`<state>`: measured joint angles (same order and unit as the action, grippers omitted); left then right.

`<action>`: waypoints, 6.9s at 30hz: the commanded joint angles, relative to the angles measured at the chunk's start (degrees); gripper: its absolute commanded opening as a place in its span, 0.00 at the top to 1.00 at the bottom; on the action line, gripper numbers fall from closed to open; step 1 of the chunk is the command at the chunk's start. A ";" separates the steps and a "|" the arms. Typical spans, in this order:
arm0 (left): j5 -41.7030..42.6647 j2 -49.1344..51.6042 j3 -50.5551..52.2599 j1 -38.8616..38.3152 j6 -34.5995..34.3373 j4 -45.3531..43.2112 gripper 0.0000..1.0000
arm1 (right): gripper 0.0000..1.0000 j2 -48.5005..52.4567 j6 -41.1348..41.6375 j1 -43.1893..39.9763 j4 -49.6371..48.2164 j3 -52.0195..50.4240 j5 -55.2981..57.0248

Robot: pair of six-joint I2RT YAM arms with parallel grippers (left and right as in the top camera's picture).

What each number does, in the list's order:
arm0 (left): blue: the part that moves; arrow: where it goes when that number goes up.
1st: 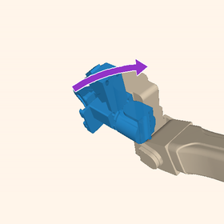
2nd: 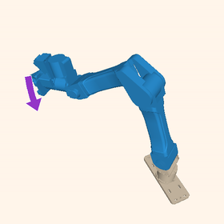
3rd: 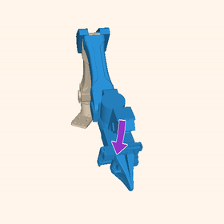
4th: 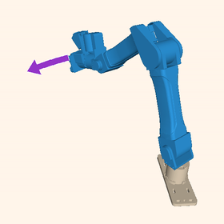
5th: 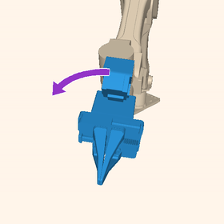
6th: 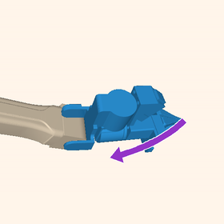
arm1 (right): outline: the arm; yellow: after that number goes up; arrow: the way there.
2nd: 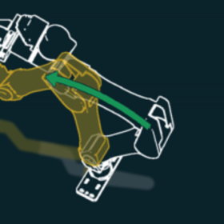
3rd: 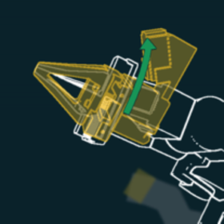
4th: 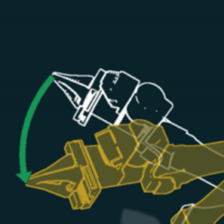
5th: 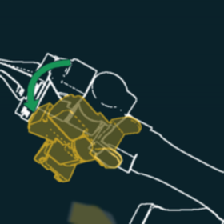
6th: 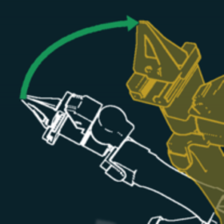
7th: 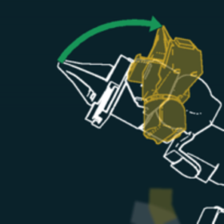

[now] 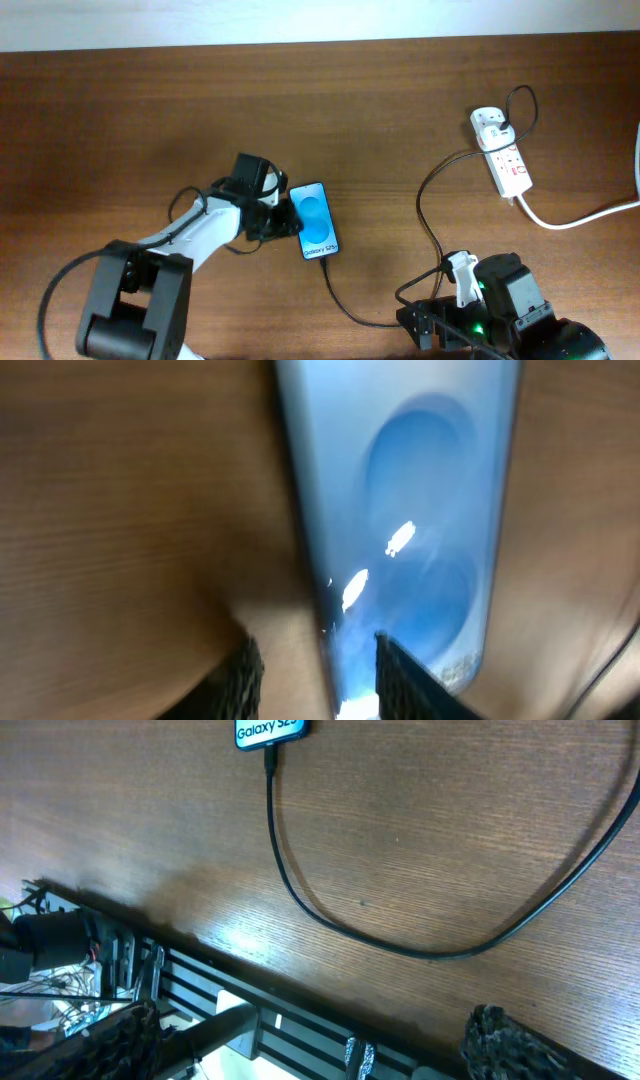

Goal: Plug charger to phone and switch on socket

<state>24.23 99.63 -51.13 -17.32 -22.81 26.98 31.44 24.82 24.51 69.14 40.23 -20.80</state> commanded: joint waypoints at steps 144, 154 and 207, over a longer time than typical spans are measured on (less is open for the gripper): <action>-24.48 -67.67 -8.26 2.75 3.17 52.43 0.01 | 0.96 82.75 -20.90 -43.52 -49.62 33.22 9.20; -24.48 -67.67 -8.26 2.75 3.17 52.43 0.01 | 0.96 84.46 -20.92 -40.65 -49.66 31.47 9.20; -24.48 -67.67 -8.26 2.75 3.17 52.43 0.01 | 0.17 -30.88 -35.10 -32.00 -40.00 30.34 29.14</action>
<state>-0.01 32.12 -59.35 -14.81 -19.68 79.55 0.30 -9.91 -8.40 30.17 71.57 3.55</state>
